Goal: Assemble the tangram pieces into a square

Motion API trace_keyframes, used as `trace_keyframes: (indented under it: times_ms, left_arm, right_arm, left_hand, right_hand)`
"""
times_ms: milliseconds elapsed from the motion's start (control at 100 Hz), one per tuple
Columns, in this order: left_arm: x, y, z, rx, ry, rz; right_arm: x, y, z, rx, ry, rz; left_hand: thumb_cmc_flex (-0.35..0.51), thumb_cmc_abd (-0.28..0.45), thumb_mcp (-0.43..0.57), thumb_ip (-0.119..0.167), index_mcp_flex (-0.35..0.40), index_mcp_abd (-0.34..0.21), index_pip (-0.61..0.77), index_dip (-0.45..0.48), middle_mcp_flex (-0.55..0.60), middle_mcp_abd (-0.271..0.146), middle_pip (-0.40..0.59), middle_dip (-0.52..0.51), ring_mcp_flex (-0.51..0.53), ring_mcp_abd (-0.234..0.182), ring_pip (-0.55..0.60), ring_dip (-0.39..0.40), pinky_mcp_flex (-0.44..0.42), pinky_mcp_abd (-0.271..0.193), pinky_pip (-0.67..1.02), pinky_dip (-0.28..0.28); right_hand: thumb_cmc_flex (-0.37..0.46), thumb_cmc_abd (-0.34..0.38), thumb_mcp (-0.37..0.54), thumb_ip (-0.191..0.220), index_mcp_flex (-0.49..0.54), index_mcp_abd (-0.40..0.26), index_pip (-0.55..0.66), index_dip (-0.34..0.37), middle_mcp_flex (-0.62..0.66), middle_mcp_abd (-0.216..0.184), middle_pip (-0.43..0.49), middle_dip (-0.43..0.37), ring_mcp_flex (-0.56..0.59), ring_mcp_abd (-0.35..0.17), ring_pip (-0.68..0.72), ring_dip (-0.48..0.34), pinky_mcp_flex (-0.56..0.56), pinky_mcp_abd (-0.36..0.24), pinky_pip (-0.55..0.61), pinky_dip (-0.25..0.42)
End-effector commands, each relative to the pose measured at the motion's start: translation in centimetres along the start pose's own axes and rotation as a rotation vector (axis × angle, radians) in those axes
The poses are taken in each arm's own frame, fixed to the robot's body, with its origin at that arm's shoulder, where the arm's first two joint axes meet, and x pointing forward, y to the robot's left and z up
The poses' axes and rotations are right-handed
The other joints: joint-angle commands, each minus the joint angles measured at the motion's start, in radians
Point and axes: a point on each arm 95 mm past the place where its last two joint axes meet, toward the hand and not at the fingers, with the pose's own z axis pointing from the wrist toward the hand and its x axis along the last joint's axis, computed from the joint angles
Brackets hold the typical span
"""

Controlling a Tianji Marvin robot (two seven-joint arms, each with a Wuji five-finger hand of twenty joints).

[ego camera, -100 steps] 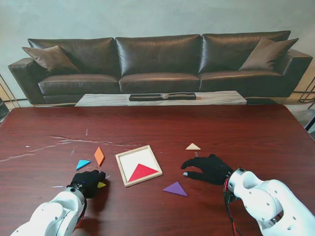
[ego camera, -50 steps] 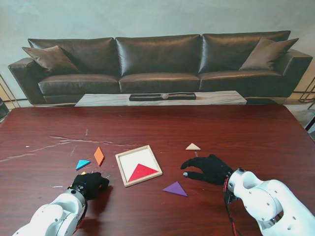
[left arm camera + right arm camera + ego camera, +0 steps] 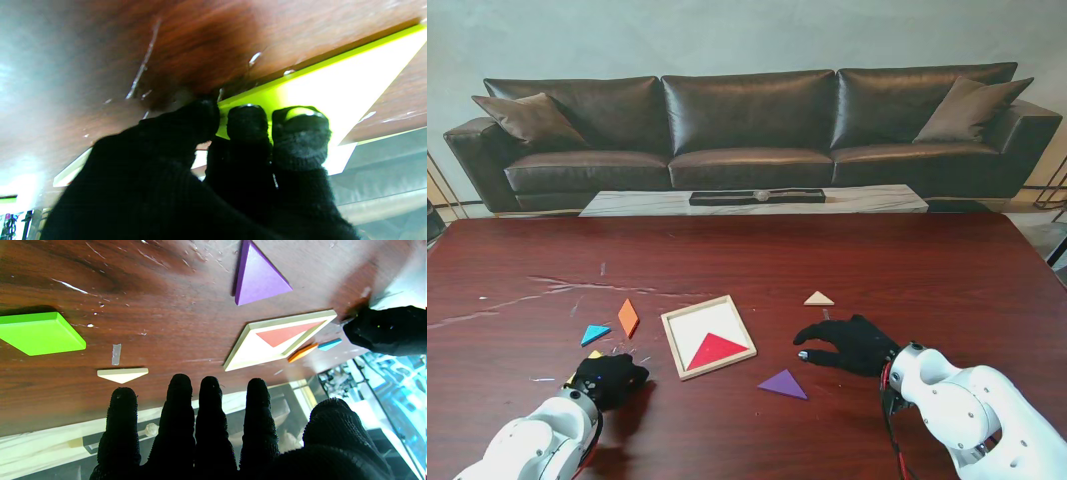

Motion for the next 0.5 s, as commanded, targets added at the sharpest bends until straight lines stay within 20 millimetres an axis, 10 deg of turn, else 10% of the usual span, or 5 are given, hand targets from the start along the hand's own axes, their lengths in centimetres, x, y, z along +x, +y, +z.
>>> trace_keyframes:
  times_ms: [0,490]
  left_arm:
    - [0.1,4.3,-1.0,-0.127,0.004,0.017]
    - [-0.5,-0.7,-0.9,-0.013,0.048,0.127]
  right_arm:
    - [0.1,-0.4,0.0,0.008,0.002,0.000]
    - [0.1,-0.5,0.1,0.009,0.004,0.011]
  left_hand:
    - [0.129,-0.090,-0.181,-0.006,0.024,-0.024,0.046,0.040,0.218,-0.087,0.579,0.047,0.000,-0.014,-0.026,0.005,0.025,0.003,0.042,0.019]
    - [0.159,-0.073,-0.209,-0.004,0.018,-0.020,0.045,0.054,0.200,-0.085,0.561,0.131,-0.033,-0.026,-0.016,0.026,0.009,0.019,0.028,0.016]
  right_hand:
    - [-0.027,0.010,-0.013,0.025,-0.042,-0.017,-0.014,0.010,-0.010,0.002,-0.011,-0.007,0.026,-0.028,-0.007,0.002,-0.004,0.019,0.016,0.002]
    - [-0.029,0.011,-0.013,0.025,-0.044,-0.013,-0.016,0.010,-0.011,0.000,-0.012,-0.007,0.022,-0.033,-0.008,0.001,-0.007,0.020,0.014,0.001]
